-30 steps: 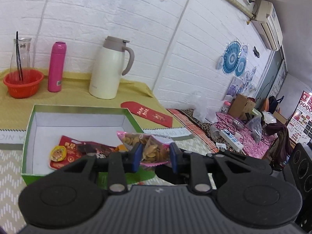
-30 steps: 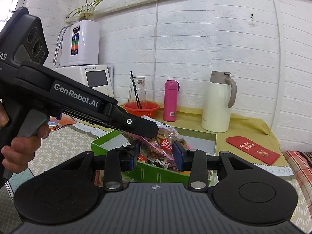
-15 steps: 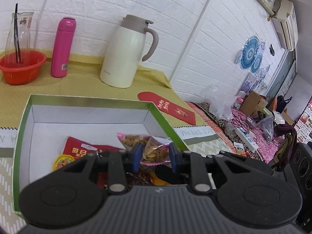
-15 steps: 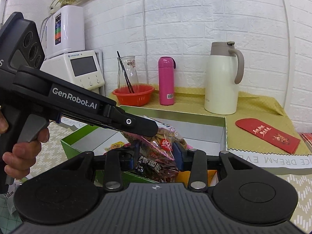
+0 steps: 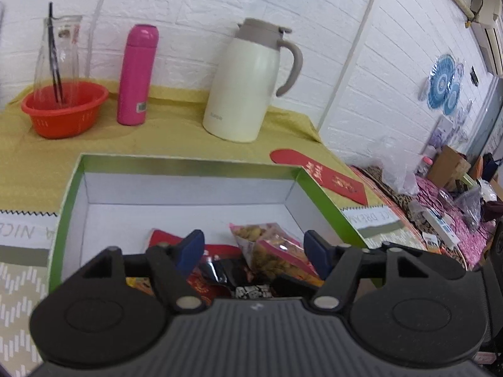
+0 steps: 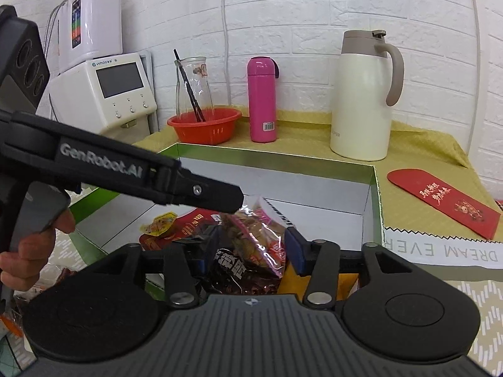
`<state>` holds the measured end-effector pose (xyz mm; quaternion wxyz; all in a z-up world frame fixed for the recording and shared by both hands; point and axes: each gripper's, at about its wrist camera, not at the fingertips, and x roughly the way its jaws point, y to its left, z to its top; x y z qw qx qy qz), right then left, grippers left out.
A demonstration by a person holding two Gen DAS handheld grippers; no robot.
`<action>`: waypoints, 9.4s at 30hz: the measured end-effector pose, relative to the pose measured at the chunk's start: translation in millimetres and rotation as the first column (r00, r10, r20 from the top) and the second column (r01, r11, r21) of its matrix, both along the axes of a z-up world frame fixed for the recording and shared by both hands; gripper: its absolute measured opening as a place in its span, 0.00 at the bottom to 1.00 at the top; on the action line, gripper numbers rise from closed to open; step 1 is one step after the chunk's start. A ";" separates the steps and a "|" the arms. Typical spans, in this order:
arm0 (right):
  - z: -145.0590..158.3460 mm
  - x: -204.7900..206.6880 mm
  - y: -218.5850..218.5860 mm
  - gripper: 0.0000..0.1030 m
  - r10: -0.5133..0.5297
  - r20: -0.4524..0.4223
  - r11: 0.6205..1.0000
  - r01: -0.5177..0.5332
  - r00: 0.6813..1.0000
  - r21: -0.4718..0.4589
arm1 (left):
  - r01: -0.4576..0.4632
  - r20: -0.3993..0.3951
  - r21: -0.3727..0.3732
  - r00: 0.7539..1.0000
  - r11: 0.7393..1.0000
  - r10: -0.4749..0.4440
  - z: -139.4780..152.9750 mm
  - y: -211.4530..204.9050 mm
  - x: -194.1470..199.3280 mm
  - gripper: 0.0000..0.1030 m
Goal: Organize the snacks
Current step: 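Carry the pink-striped cookie bag into the green box and open the right gripper, then grasp the red-labelled jerky packet with the right gripper while the left grasps the raisin cracker packet, then lower the jerky packet and cracker packet into the green box and open both grippers, then grasp the white 'I'm' chip bag with the right gripper, then carry the white chip bag into the green box and open the right gripper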
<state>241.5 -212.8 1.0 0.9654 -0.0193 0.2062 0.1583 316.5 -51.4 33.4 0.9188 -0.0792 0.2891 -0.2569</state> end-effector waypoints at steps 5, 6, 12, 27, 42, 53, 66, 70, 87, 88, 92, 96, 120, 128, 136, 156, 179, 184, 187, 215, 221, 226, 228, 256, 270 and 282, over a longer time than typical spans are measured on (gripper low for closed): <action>5.9 -17.7 -1.1 1.00 -0.009 0.073 1.000 0.011 0.997 -0.023 | -0.059 0.012 0.012 0.998 0.998 0.059 9.2 4.7 -10.4 0.73; 7.4 -20.2 -1.3 1.00 -0.013 0.075 1.000 0.015 0.997 -0.026 | -0.071 0.014 0.020 0.997 0.997 0.071 10.7 4.5 -12.6 0.74; 20.1 -38.5 -3.2 1.00 -0.024 0.077 1.000 0.025 0.997 -0.015 | -0.083 0.044 0.059 0.996 0.995 0.080 21.7 2.9 -35.4 0.77; 43.4 -138.0 -13.4 1.00 0.008 0.131 0.999 -0.001 0.991 -0.053 | -0.026 0.078 -0.015 0.997 1.000 0.027 49.9 24.2 -140.0 0.87; -16.4 -163.4 -24.8 1.00 -0.045 -0.034 0.994 0.042 0.998 -0.096 | 0.016 -0.047 -0.019 0.999 1.000 -0.016 -20.6 49.7 -234.5 0.87; -38.8 -104.9 -49.3 1.00 -0.041 -0.121 0.997 0.032 0.992 -0.076 | 0.111 -0.048 0.006 0.993 0.994 -0.111 -34.7 46.2 -250.9 0.87; -41.7 -132.5 -42.7 0.87 -0.092 -0.155 0.992 0.078 0.984 -0.094 | 0.115 -0.065 0.001 0.991 0.993 -0.115 -41.3 24.6 -241.6 0.87; -43.4 -164.4 -45.1 0.87 -0.104 -0.159 0.992 0.090 0.982 -0.090 | 0.130 -0.048 0.026 0.991 0.991 -0.128 -37.8 9.1 -227.9 0.87; -45.6 -208.8 -46.1 0.95 -0.136 -0.162 0.988 0.122 0.977 -0.092 | 0.221 -0.069 0.271 0.975 0.937 -0.210 -59.0 -49.8 -160.5 0.87; -45.7 -209.8 -45.1 0.96 -0.133 -0.164 0.989 0.119 0.977 -0.093 | 0.237 -0.078 0.274 0.971 0.932 -0.225 -61.1 -51.2 -163.9 0.87; -45.1 -219.2 -40.1 0.99 -0.090 -0.169 0.993 0.076 0.981 -0.090 | 0.274 -0.079 0.271 0.962 0.923 -0.262 -62.6 -49.8 -181.3 0.87; -43.3 -221.3 -40.4 1.00 -0.108 -0.160 0.992 0.095 0.981 -0.083 | 0.222 -0.101 0.190 0.973 0.956 -0.206 -59.1 -44.4 -180.7 0.87; -48.2 -212.9 -32.7 0.69 -0.164 -0.138 0.983 0.151 0.977 -0.105 | 0.139 -0.060 0.341 0.990 0.930 -0.126 -60.1 -76.9 -164.6 0.58; -25.6 -216.3 -29.8 0.64 -0.137 -0.070 0.987 0.130 0.988 -0.090 | 0.127 -0.059 0.212 0.991 0.969 -0.117 -33.2 -46.0 -173.8 0.58; 25.5 -185.0 -23.0 0.65 -0.078 0.045 0.996 0.080 0.996 -0.035 | 0.037 0.076 0.136 0.996 0.990 -0.048 33.9 -4.0 -164.5 0.58; 29.1 -9.2 39.9 0.65 -0.043 -0.013 0.996 0.042 0.999 -0.078 | -0.123 -0.012 0.135 0.992 0.983 0.126 33.1 44.3 -19.3 0.58; 7.6 23.2 55.4 1.00 0.016 -0.028 0.981 -0.021 0.999 -0.191 | -0.212 0.022 0.096 0.977 0.973 0.211 18.8 41.8 5.6 0.96; 16.6 6.5 56.7 1.00 0.023 -0.006 0.979 -0.024 1.000 -0.200 | -0.207 0.065 0.100 0.977 0.973 0.201 32.7 43.4 -14.4 0.96; 27.8 -8.9 55.8 1.00 0.016 0.022 0.982 -0.012 1.000 -0.189 | -0.194 0.083 0.092 0.979 0.977 0.186 43.1 45.6 -31.4 0.96; 1.5 -186.0 91.0 1.00 0.227 -0.031 0.972 -0.228 0.973 -0.055 | -0.182 0.028 0.013 0.983 0.983 0.181 3.2 130.7 -256.4 0.96; -25.5 -178.9 136.9 1.00 0.326 -0.143 0.944 -0.331 0.934 -0.012 | -0.228 -0.064 -0.025 0.972 0.973 0.226 -22.4 165.3 -261.9 0.96; -32.4 -163.8 165.5 1.00 0.352 -0.154 0.936 -0.351 0.923 0.031 | -0.252 -0.111 -0.073 0.964 0.965 0.243 -31.3 185.3 -259.7 0.96; -35.1 -156.4 172.4 1.00 0.344 -0.165 0.939 -0.342 0.924 0.038 | -0.251 -0.119 -0.081 0.963 0.965 0.241 -31.6 189.2 -259.3 0.96; -37.4 -242.3 39.2 0.49 0.109 -0.145 0.993 -0.102 0.983 0.058 | -0.029 -0.164 -0.022 0.986 0.999 0.025 -45.5 103.7 -266.3 0.84; -44.0 -221.7 80.2 0.67 0.267 -0.172 0.961 -0.250 0.948 0.116 | -0.009 -0.244 -0.045 0.970 0.999 -0.003 -56.8 124.5 -263.9 0.60; -41.7 -267.8 42.2 0.54 0.212 -0.215 0.977 -0.207 0.953 0.048 | 0.198 -0.235 -0.036 0.951 0.980 -0.201 -58.7 59.2 -271.3 0.39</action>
